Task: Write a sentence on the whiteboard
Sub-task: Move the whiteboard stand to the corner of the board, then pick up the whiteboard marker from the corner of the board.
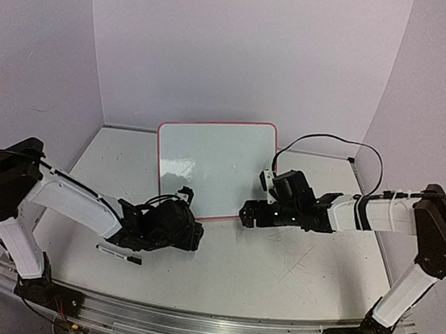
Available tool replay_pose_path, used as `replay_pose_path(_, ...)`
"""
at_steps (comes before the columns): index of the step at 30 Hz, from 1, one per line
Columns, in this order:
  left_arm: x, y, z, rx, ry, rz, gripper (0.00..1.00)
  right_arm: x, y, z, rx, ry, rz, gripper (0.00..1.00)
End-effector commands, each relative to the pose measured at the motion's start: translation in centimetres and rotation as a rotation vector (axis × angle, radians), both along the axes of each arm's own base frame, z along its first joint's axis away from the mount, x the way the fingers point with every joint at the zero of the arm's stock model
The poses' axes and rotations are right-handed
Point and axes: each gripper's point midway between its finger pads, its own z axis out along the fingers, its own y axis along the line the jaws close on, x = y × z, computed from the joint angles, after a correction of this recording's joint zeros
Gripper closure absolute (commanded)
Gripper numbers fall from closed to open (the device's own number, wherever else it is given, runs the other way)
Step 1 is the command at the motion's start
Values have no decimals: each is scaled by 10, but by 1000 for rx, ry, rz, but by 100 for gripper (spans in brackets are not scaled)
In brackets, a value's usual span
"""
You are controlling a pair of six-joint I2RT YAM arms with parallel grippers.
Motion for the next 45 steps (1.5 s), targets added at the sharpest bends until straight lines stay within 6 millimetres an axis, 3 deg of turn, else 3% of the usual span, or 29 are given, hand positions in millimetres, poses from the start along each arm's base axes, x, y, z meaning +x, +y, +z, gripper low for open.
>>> replay_pose_path(1, -6, 36, 40, 33, -39, 36, 29, 5, 3, 11, 4, -42, 1, 8)
replay_pose_path(4, -7, 74, 43, 81, 45, 125, 29, 7, 6, 16, 8, -52, 10, 8)
replay_pose_path(7, -7, 122, 21, 76, 274, 310, 29, 10, 10, 19, 10, -55, 20, 8)
replay_pose_path(10, -19, 165, 15, 48, 408, 527, 34, 13, 15, 27, 25, -64, 27, 8)
replay_pose_path(15, -46, 201, 15, -20, 498, 800, 40, 15, 19, 32, 31, -76, 43, 8)
replay_pose_path(22, -65, 217, -5, 64, 629, 1014, 47, 11, 17, 27, 20, -69, 51, 8)
replay_pose_path(27, -57, 228, -7, 25, 627, 1096, 47, 3, 18, 29, 29, -65, 77, 7)
replay_pose_path(31, -59, 240, -19, 13, 668, 1142, 48, -3, 23, 29, 19, -72, 109, 7)
replay_pose_path(40, -65, 229, -37, -1, 756, 1146, 52, -4, 32, 28, 27, -67, 128, 7)
replay_pose_path(45, -72, 235, -50, 25, 766, 1174, 57, -6, 36, 29, 28, -68, 133, 7)
